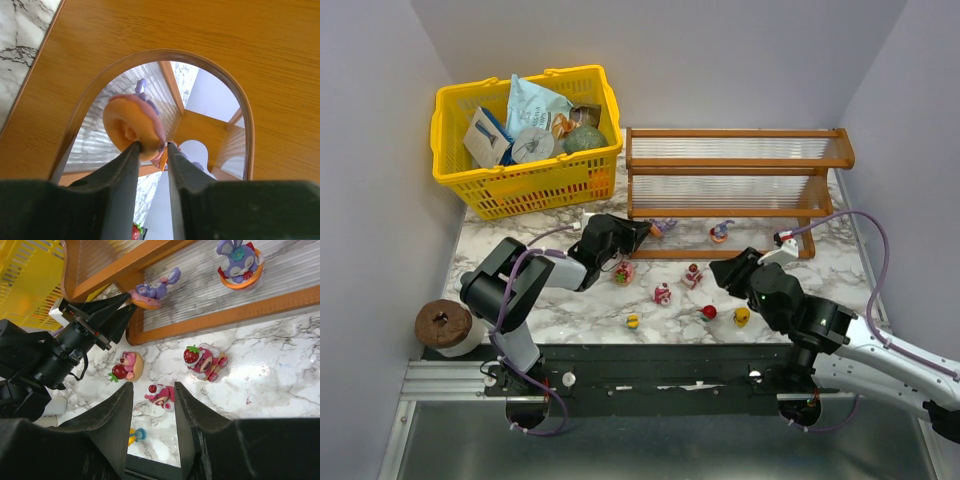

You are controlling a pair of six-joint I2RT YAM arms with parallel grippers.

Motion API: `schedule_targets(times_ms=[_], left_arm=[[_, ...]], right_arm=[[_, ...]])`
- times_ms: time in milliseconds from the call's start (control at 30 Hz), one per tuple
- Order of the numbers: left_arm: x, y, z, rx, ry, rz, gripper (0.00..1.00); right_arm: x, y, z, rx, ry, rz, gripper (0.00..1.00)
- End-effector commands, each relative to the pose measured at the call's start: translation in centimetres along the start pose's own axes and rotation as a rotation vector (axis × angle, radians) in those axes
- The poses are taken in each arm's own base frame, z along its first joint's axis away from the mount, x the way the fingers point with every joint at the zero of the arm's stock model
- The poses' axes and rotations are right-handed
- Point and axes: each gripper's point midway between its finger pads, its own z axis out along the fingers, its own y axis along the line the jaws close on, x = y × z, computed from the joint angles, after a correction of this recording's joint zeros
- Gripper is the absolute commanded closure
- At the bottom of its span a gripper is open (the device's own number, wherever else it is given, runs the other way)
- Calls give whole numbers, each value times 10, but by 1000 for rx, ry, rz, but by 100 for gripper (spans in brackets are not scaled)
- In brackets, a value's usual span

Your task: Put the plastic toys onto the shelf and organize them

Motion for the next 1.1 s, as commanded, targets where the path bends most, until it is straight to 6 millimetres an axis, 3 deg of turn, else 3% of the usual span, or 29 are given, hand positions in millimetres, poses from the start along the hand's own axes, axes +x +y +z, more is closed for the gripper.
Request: schedule_targets(times_ms=[0, 200, 533, 667, 1067], left_arm=[[1, 3, -3, 11, 0, -1, 68], [-1, 19, -8, -17, -11, 7, 75], [1, 28, -6, -26, 8, 20, 75], [3, 15, -8, 31, 14, 31, 58], [10, 10, -2, 35, 56, 96, 41]], right_arm=[[-2, -15, 0, 50, -25, -3, 54], [1, -18, 2, 65, -21, -6, 54], [2, -21, 3, 79, -25, -13, 54], [2, -23, 3, 86, -24, -16, 54], [3, -26, 5, 102, -29, -23, 54]])
